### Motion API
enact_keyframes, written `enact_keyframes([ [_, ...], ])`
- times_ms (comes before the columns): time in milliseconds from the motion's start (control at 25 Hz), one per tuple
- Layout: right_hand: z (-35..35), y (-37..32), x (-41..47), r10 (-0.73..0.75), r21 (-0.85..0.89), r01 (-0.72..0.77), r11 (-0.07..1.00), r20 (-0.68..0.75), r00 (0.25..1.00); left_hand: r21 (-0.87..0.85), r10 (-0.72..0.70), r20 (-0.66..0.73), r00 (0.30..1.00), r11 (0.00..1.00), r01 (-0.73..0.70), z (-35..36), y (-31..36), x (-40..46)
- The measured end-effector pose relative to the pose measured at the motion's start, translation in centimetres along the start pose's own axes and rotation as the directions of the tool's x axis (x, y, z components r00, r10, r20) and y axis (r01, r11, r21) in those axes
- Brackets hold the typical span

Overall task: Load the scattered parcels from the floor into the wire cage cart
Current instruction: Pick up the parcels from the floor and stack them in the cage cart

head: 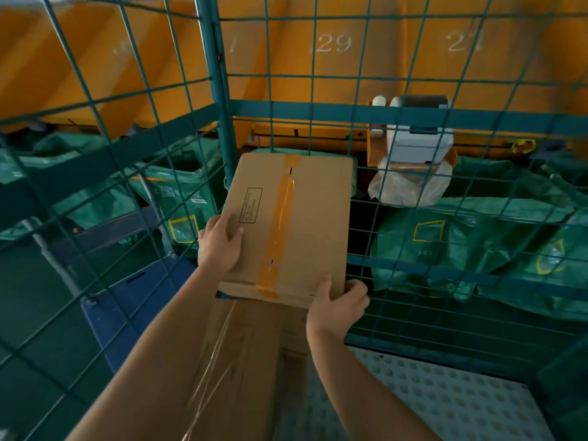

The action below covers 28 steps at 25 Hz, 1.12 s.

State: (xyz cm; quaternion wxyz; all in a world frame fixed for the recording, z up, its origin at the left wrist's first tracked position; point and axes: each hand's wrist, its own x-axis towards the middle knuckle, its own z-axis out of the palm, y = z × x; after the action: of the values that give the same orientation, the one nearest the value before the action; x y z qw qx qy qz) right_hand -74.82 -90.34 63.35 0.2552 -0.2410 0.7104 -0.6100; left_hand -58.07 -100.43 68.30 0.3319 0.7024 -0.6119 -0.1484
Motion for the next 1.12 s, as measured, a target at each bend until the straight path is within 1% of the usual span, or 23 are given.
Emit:
enact_keyframes([
  [40, 0.0, 0.2, -0.1, 0.020, 0.005, -0.020, 1.000, 0.005, 1.000, 0.000, 0.007, -0.013, 1.000, 1.000, -0.007, 0.3, 0.1, 0.0],
  [120, 0.2, 0.4, 0.0, 0.059, -0.002, -0.059, 0.998, 0.010, 0.998, 0.054, 0.022, -0.019, 1.000, 0.998, -0.021, 0.8, 0.7, 0.3],
  [280, 0.4, 1.1, -0.5, 0.054, -0.126, -0.044, 0.991, 0.071, 0.996, 0.152, -0.001, -0.059, 0.998, 0.988, 0.010, 1.2, 0.5, 0.8],
  [360, 0.3, 1.2, -0.5, 0.079, -0.160, -0.067, 0.985, 0.074, 0.994, 0.172, -0.030, -0.072, 0.997, 0.984, 0.042, 1.2, 0.4, 0.9],
  [480, 0.1, 0.8, 0.1, 0.093, -0.175, -0.076, 0.982, 0.088, 0.992, 0.192, -0.081, -0.037, 0.996, 0.977, 0.087, 1.4, 0.3, 0.8],
  [600, 1.0, 1.2, 0.4, 0.110, -0.199, -0.083, 0.977, 0.131, 0.985, 0.240, -0.085, -0.007, 0.996, 0.967, 0.084, 2.1, -0.4, 1.5],
  [680, 2.1, 2.2, 0.9, 0.160, -0.248, -0.122, 0.961, 0.137, 0.978, 0.310, -0.072, 0.044, 0.996, 0.949, 0.054, 2.7, -1.0, 2.5],
  [760, 3.5, 4.0, 1.6, 0.219, -0.302, -0.159, 0.940, 0.179, 0.959, 0.397, -0.094, 0.138, 0.986, 0.917, 0.033, 4.4, -2.3, 3.2],
  [800, 4.2, 5.1, 1.9, 0.242, -0.336, -0.154, 0.929, 0.238, 0.941, 0.440, -0.129, 0.213, 0.969, 0.898, 0.023, 5.6, -3.2, 3.1],
  [880, 5.7, 7.2, 2.4, 0.301, -0.387, -0.146, 0.910, 0.380, 0.875, 0.531, -0.224, 0.387, 0.894, 0.847, -0.018, 8.8, -5.1, 2.2],
  [920, 6.4, 8.1, 2.7, 0.331, -0.390, -0.160, 0.907, 0.422, 0.844, 0.562, -0.249, 0.431, 0.868, 0.826, -0.042, 10.2, -5.9, 1.7],
  [960, 7.0, 9.0, 2.9, 0.339, -0.382, -0.167, 0.909, 0.443, 0.830, 0.576, -0.250, 0.434, 0.866, 0.816, -0.053, 11.3, -6.4, 1.5],
  [1040, 7.5, 9.8, 3.2, 0.311, -0.362, -0.146, 0.921, 0.453, 0.835, 0.561, -0.237, 0.409, 0.881, 0.827, -0.038, 12.1, -6.6, 1.6],
  [1120, 7.4, 10.0, 3.3, 0.289, -0.334, -0.134, 0.933, 0.476, 0.830, 0.554, -0.236, 0.407, 0.882, 0.832, -0.033, 11.8, -6.5, 1.8],
])
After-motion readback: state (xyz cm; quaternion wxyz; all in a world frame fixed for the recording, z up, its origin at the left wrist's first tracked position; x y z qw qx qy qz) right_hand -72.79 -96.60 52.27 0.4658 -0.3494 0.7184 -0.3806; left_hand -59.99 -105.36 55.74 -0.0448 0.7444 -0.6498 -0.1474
